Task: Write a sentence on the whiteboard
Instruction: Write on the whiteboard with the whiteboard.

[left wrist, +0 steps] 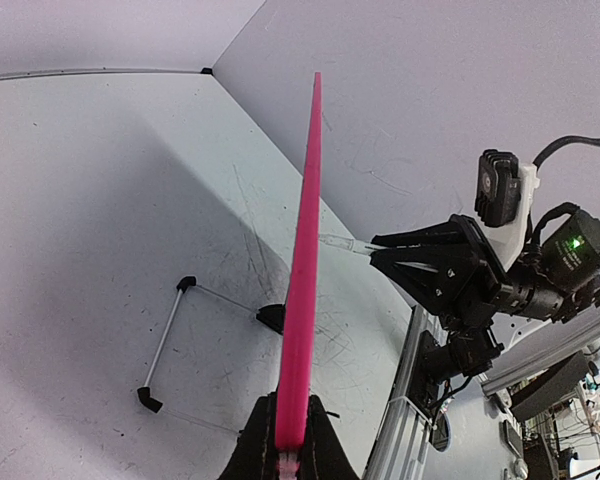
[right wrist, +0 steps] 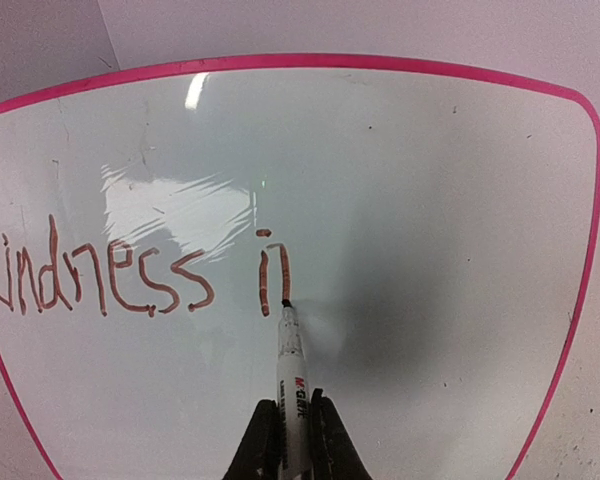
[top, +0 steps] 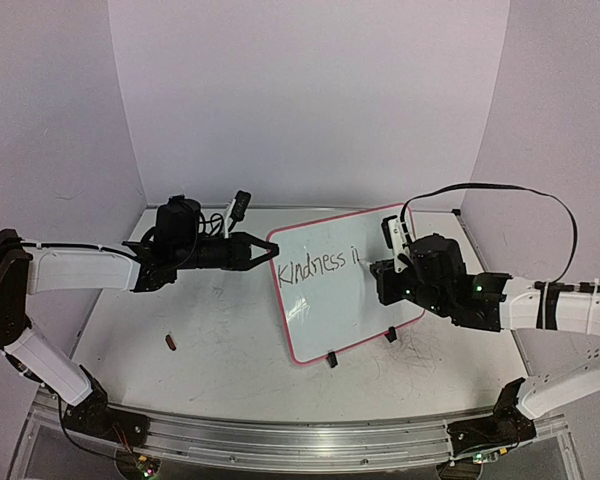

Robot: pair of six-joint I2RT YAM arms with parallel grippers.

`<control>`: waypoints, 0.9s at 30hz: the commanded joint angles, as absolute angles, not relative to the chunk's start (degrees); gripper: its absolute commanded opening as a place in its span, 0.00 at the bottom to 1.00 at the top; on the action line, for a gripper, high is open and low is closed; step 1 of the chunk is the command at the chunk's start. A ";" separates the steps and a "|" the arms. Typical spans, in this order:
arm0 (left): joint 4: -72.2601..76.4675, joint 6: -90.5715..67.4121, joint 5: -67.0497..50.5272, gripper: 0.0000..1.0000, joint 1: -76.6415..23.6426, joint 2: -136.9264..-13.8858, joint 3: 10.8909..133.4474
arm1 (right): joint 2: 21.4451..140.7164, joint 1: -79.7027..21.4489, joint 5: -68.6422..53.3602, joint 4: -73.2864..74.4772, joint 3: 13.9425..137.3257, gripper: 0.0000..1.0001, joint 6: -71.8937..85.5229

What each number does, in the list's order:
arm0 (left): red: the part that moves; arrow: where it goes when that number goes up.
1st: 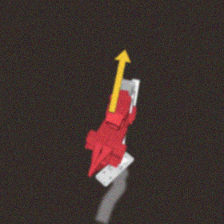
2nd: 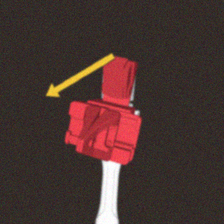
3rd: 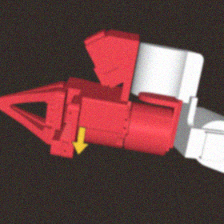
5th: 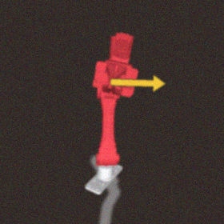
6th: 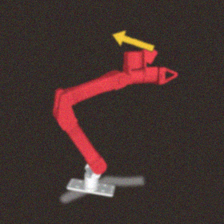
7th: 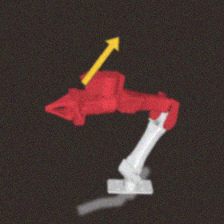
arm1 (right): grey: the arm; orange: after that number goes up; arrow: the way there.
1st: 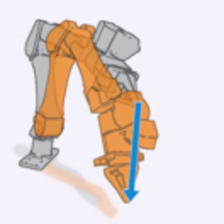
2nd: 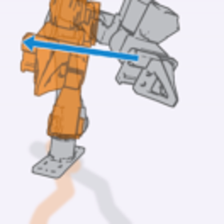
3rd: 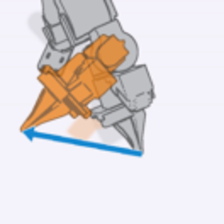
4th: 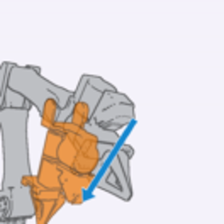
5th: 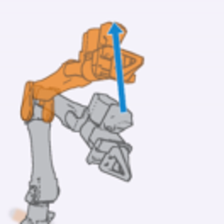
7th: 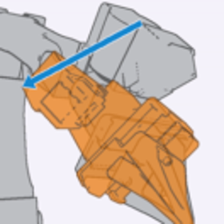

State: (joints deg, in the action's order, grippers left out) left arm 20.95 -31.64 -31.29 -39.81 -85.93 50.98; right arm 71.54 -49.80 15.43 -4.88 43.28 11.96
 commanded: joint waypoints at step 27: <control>20.92 -33.32 -31.83 0.00 -40.41 -85.26 52.13 | 73.29 -49.62 18.90 -9.23 46.31 0.00 10.62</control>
State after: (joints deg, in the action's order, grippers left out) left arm 20.95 -32.09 -31.27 -39.81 -85.91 50.98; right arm 72.24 -49.80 16.37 -6.96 43.57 11.25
